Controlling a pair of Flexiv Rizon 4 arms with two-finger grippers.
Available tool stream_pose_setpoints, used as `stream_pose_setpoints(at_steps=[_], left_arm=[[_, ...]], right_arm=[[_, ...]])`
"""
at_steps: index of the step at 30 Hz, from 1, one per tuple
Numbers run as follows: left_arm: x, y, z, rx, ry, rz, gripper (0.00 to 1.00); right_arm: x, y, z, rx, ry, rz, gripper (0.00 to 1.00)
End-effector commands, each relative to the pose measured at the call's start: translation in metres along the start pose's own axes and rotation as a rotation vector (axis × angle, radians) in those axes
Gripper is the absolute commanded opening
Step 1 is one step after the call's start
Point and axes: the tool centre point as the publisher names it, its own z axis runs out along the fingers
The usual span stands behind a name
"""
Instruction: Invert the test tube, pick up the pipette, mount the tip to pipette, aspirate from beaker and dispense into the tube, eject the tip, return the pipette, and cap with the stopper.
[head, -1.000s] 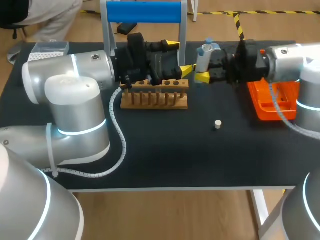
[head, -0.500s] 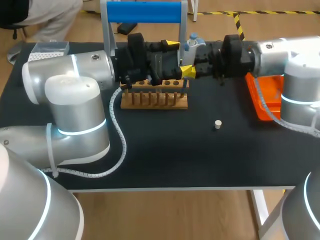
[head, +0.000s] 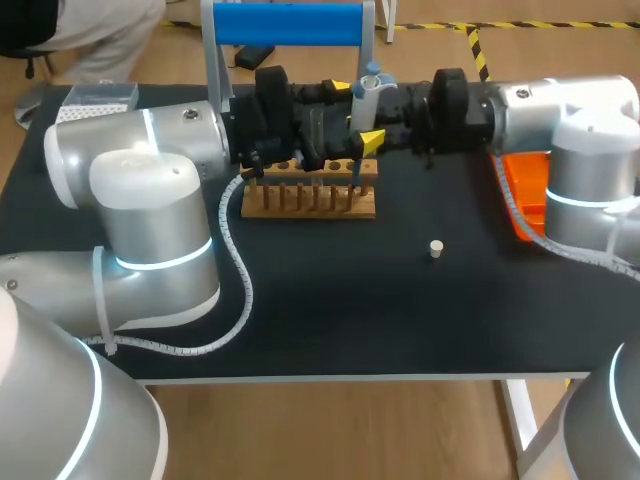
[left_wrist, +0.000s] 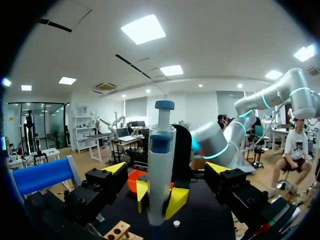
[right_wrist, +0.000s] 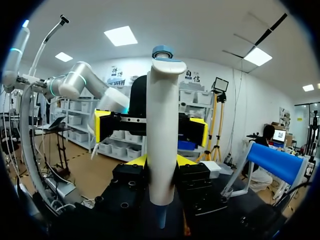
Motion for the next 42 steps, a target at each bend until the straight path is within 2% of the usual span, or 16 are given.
stream_pose_setpoints(at_steps=[1,12,13,14,15,35,36,37,38,39,42], left_arm=[[0.001,0.001,0.002,0.002,-0.005,0.001,1.00],[0.001,0.001,0.002,0.002,-0.005,0.001,1.00],[0.001,0.001,0.002,0.002,-0.005,0.001,0.84],[0.001,0.001,0.002,0.002,-0.005,0.001,0.45],[0.001,0.001,0.002,0.002,-0.005,0.001,0.02],[0.001,0.001,0.002,0.002,-0.005,0.001,0.00],[0.001,0.001,0.002,0.002,-0.005,0.001,0.00],[0.001,0.001,0.002,0.002,-0.005,0.001,0.00],[0.001,0.001,0.002,0.002,-0.005,0.001,0.00],[0.001,0.001,0.002,0.002,-0.005,0.001,0.00],[0.001,0.001,0.002,0.002,-0.005,0.001,0.00]], right_arm=[[-0.003,-0.002,0.003,0.000,-0.003,-0.001,0.00],[-0.006,-0.001,0.008,0.003,-0.003,-0.009,0.00],[-0.006,-0.001,0.008,0.002,-0.003,-0.010,0.00],[-0.006,-0.001,0.009,0.001,-0.004,-0.010,0.00],[-0.006,0.000,0.009,0.000,-0.005,-0.011,0.00],[-0.003,0.001,0.010,0.000,-0.009,-0.011,0.00],[-0.003,0.001,0.008,0.001,-0.010,-0.010,0.18],[-0.002,0.001,0.007,0.004,-0.013,-0.011,0.42],[-0.002,0.001,0.004,0.006,-0.015,-0.011,0.89],[-0.002,0.001,0.000,0.007,-0.017,-0.011,1.00],[0.000,0.002,-0.013,0.012,-0.020,-0.009,1.00]])
